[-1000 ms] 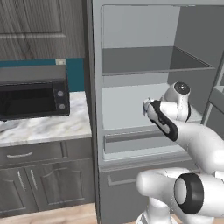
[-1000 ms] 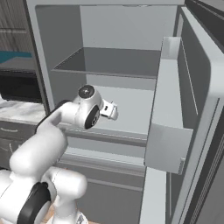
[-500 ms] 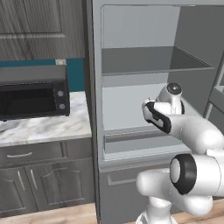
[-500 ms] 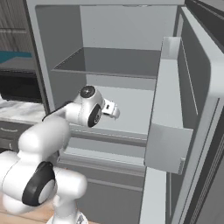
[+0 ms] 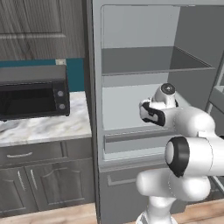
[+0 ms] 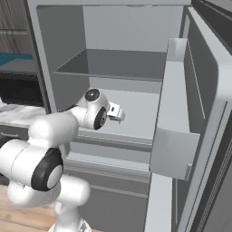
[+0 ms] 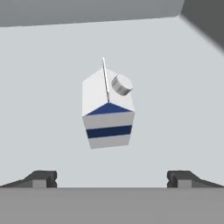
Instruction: Take a sugar cube from the saucer and place it inside the coffee. Then, grab milk from the fridge and place it next to the coffee on the counter to sweeten the coffee.
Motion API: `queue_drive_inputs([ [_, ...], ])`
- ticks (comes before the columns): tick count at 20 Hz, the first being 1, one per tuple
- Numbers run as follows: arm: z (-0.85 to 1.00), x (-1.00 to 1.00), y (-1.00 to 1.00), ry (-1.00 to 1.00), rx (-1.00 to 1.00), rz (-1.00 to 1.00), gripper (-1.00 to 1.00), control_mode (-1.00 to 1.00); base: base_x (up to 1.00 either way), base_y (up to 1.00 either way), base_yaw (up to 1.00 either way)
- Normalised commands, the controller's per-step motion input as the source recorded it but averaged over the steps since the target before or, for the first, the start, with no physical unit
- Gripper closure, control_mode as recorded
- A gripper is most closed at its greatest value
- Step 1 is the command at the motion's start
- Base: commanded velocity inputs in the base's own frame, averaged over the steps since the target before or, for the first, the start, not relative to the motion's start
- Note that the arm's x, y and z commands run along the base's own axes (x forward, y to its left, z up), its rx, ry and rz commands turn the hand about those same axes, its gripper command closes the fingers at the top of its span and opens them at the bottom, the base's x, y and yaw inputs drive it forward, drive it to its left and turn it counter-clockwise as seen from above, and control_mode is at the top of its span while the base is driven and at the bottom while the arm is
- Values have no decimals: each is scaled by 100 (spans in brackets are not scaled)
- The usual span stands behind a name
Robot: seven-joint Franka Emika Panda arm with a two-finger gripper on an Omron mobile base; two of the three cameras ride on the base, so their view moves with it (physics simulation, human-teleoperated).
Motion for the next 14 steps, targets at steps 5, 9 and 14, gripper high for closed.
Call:
queue_drive_inputs([
  [5,-12,27,0,0,0,0,-100,-100,0,0,0],
  [9,-15,26,0,0,0,0,-100,-100,0,0,0],
  [14,-10,28,0,0,0,0,-100,-100,0,0,0],
])
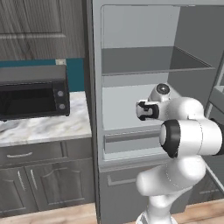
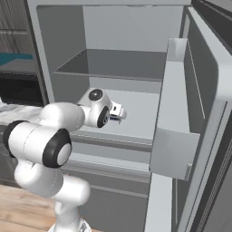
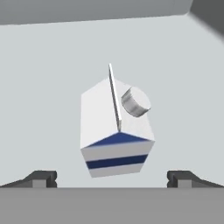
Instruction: Take a sugar cube from the saucer and place it inside the coffee. Then, grab milk from the fridge and place it next to the coffee on the counter to sweeten the coffee.
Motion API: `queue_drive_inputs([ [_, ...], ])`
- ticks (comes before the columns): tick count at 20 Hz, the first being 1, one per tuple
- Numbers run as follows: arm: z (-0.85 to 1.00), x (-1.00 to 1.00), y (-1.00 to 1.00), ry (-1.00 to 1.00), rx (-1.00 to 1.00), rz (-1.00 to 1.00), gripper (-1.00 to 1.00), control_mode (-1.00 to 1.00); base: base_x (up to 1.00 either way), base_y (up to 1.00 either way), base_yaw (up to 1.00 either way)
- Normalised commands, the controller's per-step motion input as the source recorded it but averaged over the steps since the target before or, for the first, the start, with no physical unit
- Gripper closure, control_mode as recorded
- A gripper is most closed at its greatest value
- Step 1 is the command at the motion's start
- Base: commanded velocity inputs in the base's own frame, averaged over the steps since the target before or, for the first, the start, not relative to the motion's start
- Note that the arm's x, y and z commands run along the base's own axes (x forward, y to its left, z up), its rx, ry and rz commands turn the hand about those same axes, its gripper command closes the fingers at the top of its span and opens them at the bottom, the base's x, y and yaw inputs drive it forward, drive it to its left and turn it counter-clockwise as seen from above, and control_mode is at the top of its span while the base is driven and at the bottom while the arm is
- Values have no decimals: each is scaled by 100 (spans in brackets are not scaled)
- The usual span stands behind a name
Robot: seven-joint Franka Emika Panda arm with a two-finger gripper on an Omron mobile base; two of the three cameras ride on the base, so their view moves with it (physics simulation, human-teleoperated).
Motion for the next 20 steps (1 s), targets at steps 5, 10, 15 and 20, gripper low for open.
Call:
queue_drive_inputs([
  [5,-11,14,-7,0,0,0,-100,-100,0,0,0],
  [10,-8,15,-8,0,0,0,-100,-100,0,0,0],
  [15,-5,18,-4,-1,0,0,-100,-100,0,0,0],
  [20,-8,26,0,0,0,0,-100,-100,0,0,0],
])
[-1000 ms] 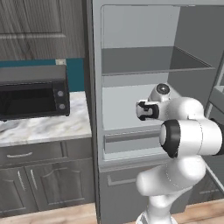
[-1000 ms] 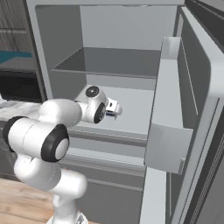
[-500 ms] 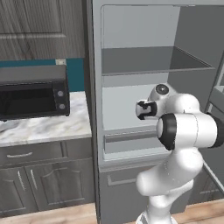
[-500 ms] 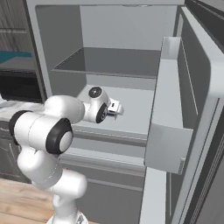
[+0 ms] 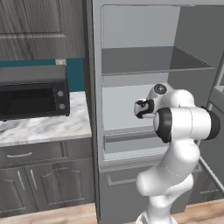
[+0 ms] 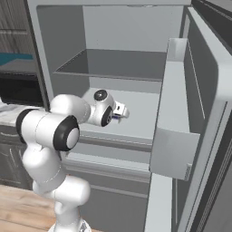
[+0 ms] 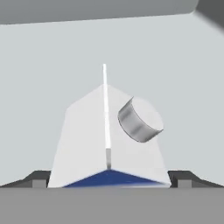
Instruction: Take a sugar cube from the saucer and place it inside the coffee. Then, grab milk from the fridge and place it next to the coffee on the counter to sweeten the coffee.
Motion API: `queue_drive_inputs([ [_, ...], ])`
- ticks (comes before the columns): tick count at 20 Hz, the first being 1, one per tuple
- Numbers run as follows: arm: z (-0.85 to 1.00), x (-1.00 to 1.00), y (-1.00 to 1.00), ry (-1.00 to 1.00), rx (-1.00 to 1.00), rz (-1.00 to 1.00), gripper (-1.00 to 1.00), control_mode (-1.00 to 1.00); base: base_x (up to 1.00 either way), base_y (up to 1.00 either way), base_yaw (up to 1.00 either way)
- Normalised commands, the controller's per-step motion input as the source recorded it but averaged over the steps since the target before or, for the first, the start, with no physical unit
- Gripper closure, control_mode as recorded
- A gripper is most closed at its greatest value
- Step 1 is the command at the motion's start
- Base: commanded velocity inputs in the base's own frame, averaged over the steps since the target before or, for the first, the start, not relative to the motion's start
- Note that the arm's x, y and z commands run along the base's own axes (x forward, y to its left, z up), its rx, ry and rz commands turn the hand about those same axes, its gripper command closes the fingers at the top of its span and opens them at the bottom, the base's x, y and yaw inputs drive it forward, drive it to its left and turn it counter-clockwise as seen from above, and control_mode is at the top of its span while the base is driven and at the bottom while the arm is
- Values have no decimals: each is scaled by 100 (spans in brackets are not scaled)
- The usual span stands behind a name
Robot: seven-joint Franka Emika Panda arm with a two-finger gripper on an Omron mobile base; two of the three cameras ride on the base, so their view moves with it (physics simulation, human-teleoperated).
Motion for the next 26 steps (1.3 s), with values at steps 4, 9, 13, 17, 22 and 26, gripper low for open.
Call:
queue_drive_inputs([
  [4,-9,23,0,0,0,0,-100,-100,0,0,0],
  [9,-7,8,0,0,0,0,100,-100,0,0,0],
  [13,0,0,0,0,0,0,100,-100,0,0,0],
  [17,0,-35,0,-8,0,0,100,-100,0,0,0],
  [22,29,-85,10,-16,0,1,100,-100,0,0,0],
  [26,49,-95,11,-15,1,1,100,-100,0,0,0],
])
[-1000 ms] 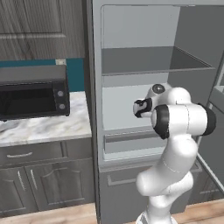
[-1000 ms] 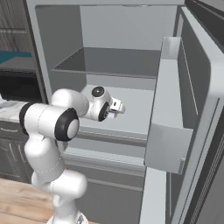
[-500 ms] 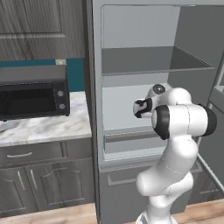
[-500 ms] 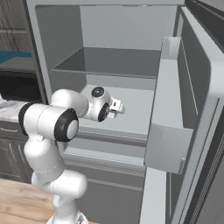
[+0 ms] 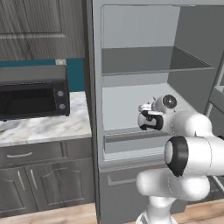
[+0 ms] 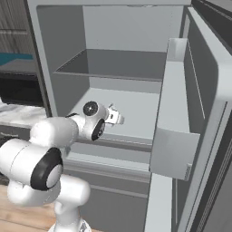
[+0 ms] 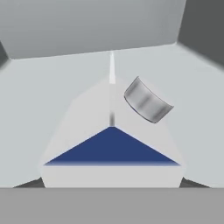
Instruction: Take a sugar cube from the saucer and place it inside the coffee. Then, grab milk from the fridge and place it next to the coffee on the counter to sweeten the coffee.
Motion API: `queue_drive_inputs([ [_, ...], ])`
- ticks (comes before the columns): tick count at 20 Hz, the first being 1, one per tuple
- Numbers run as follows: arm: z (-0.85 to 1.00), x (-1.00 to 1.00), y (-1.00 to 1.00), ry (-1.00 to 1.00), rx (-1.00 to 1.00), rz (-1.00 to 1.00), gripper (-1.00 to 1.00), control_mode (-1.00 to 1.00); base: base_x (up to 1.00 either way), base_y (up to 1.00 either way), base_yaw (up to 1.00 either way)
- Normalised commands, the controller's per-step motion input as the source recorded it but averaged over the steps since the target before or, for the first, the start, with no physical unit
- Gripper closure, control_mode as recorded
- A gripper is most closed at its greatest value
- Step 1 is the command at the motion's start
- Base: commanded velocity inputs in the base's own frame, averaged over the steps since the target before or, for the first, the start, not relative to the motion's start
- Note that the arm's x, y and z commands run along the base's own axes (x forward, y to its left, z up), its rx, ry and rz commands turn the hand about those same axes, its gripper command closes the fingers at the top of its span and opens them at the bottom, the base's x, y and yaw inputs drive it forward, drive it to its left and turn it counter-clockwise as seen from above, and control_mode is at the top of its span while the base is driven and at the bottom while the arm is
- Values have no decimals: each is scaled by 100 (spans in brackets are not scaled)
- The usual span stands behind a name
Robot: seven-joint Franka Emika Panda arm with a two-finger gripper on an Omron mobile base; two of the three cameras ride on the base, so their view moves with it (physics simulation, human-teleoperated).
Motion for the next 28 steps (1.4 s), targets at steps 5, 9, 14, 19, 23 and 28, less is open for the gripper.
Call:
queue_drive_inputs([
  [5,54,-99,11,-13,4,3,100,-100,0,0,0],
  [9,48,-98,14,-12,1,5,100,-100,0,0,0],
  [14,35,-100,20,-8,0,9,100,-100,0,0,0],
  [19,22,-97,25,-6,0,15,100,-100,0,0,0],
  [23,1,-35,32,-8,-3,12,100,100,-17,36,17],
  [28,0,0,0,0,0,0,100,100,-28,82,74],
])
